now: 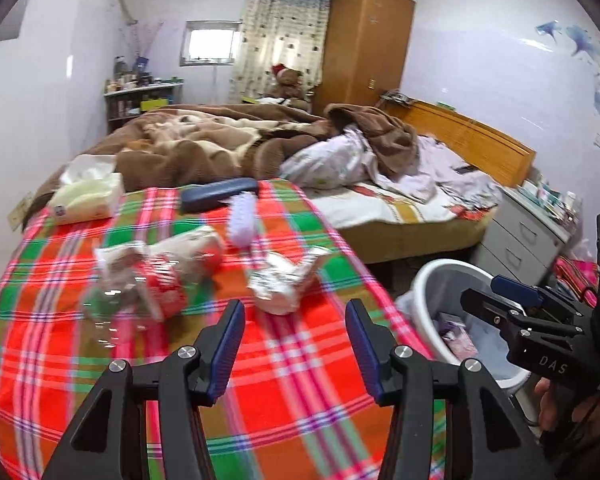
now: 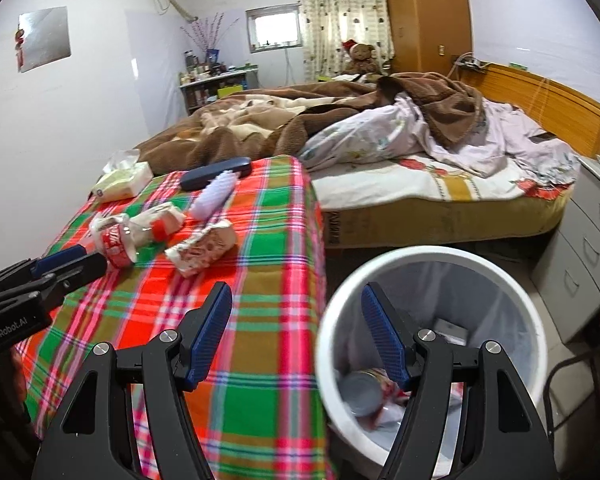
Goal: Collect trash
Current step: 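Grasp the red cola bottle with the left tool while the right tool grasps the patterned paper cup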
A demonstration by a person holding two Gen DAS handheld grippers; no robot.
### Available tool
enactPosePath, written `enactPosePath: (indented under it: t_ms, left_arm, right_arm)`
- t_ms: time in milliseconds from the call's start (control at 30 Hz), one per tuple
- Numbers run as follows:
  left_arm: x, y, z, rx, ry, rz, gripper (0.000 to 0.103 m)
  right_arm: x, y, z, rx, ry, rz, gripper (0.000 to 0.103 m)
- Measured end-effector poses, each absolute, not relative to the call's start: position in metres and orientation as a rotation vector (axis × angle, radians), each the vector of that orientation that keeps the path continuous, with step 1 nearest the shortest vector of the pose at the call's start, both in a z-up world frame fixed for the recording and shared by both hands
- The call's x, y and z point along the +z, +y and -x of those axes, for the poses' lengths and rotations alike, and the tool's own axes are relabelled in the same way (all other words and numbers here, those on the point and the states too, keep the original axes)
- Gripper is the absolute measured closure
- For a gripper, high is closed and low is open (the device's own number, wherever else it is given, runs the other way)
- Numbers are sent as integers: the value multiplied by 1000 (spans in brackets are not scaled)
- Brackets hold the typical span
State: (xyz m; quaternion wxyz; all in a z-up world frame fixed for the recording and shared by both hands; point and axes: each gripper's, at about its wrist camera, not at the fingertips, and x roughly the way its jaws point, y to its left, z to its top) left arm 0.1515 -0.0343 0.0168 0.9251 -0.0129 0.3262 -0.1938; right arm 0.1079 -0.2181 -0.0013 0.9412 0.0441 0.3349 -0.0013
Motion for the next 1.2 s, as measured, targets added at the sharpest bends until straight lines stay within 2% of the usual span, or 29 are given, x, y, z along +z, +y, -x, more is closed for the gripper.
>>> enactPosePath:
  t_ms: [333,400,433,467,733,1200]
  left_arm:
    - [11,30,-177,-272,687,39,50]
    - [8,41,-186,-263,699,39,46]
    - [7,43,-188,-262,701,37,39]
    - [6,47,-193,-259,705,32,38]
    - [1,47,-230,-313,723,-58,38]
    - [-34,33,-273,-380,858,-128,37]
  right_arm:
    - [-8,-181,-143,65,725,-107,34]
    - [-12,-175,-152,69,744,-116,34]
    - [-14,-173,-156,73,752,-123,34]
    - [-16,-170,-162,72,768,-129,34]
    - [-28,-156,-191,63,817,-131,34]
    - [-55,-149,-224,42,926,-163,34]
